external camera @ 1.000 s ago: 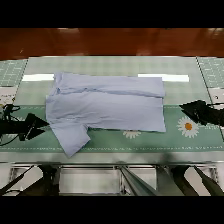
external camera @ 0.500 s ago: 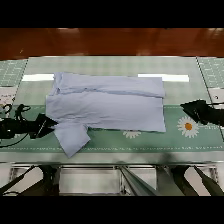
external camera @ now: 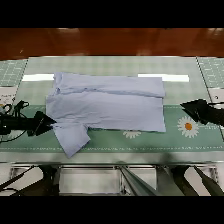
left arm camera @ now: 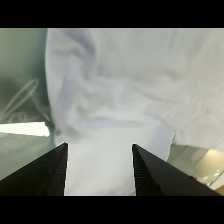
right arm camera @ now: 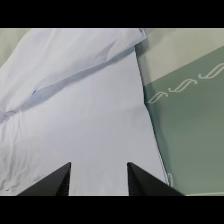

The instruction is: Fold the shirts.

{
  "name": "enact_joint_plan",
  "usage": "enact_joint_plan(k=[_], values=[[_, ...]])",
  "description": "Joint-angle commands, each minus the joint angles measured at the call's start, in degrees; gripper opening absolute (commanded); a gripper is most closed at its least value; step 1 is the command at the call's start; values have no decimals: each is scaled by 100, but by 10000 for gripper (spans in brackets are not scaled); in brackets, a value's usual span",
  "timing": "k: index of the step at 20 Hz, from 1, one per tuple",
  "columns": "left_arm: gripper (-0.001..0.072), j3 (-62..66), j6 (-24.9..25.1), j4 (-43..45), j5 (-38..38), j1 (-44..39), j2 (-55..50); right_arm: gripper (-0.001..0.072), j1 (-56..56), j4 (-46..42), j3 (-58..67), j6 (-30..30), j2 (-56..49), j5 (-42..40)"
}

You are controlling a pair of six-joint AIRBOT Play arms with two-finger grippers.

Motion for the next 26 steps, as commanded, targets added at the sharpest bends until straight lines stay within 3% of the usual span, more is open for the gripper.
enact_joint_plan(k=[1,11,12,13,15,18,26], values=[[506,192,-210,592,-361,284,-13,415,-4,-4,-2,-4,4,-2],[503,-42,-623,452,544,-1294,-487,415,-4,2,-2,0,4,-90],[390,-15,-616,378,560,-1386,-516,415,-7,-7,-2,-2,4,-98],[23,31,-584,358,549,-1416,-485,415,-48,-35,4,0,4,-87],[26,188,-553,385,354,-1379,-361,415,-398,-396,2,68,4,-39],[26,428,-555,402,160,-1329,-219,412,-730,-1600,-129,774,4,310],[27,487,-575,400,153,-1331,-212,412,-170,-1744,-800,892,-546,715]])
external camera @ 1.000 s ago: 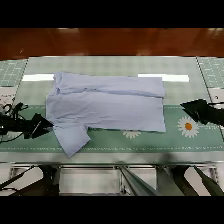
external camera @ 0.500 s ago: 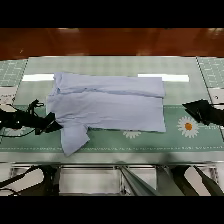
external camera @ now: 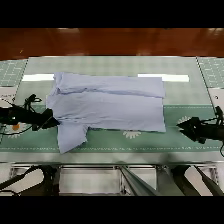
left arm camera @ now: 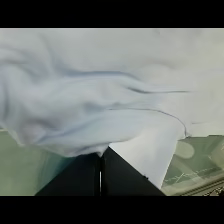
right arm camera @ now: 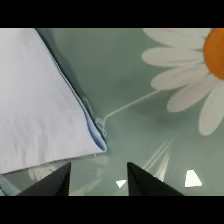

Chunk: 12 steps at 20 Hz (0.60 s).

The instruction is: Fold the shirts.

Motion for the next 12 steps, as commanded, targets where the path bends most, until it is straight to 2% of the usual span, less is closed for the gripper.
enact_joint_plan(k=[1,8,12], values=[[26,20,-2,-13,-11,0,7,412,457,-87,-101,-35,-474,142],[27,20,-2,-109,-17,-2,7,412,1449,575,52,-96,-1563,-973],[27,20,-2,-166,-11,-2,7,406,1998,1134,603,-203,-2074,-1259]])
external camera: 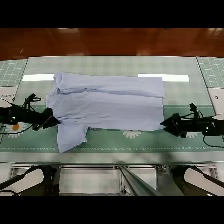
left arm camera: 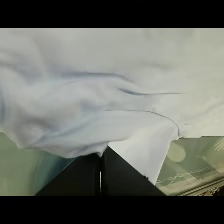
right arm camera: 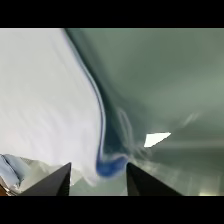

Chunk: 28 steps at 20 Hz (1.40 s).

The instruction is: Fold the shirts.

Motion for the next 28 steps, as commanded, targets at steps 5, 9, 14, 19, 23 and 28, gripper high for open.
enact_joint_plan(k=[5,9,14,19,23,28], values=[[27,24,219,-37,-177,44,4,25,765,348,778,-520,-483,249],[27,247,326,-39,-306,227,7,24,463,326,813,-516,-155,437],[27,1187,321,-422,-90,208,-35,25,505,376,1517,-411,-63,551],[26,2522,256,-776,46,-13,-678,25,525,407,2597,-225,-155,374],[26,3523,-11,-776,221,-361,-1565,25,566,914,3305,-284,-807,247],[27,4756,-284,-776,291,-662,-2750,25,874,1036,3912,-337,-1718,-205]])
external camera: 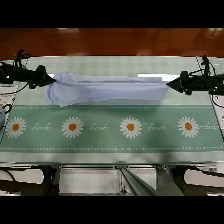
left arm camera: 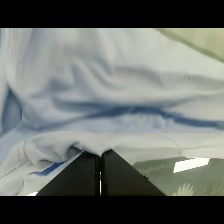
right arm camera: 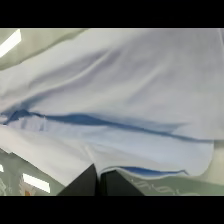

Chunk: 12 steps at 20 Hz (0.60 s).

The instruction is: Fold the shirts.

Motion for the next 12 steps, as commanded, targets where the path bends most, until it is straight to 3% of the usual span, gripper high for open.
enact_joint_plan(k=[1,5,12], values=[[26,909,-304,-20,79,-210,-833,25,205,146,417,2,-605,-382],[26,1705,-579,-20,90,-256,-1451,25,260,330,470,-33,-997,-616],[27,2223,-549,-31,0,-369,-1958,25,262,551,474,-238,-1239,-953]])
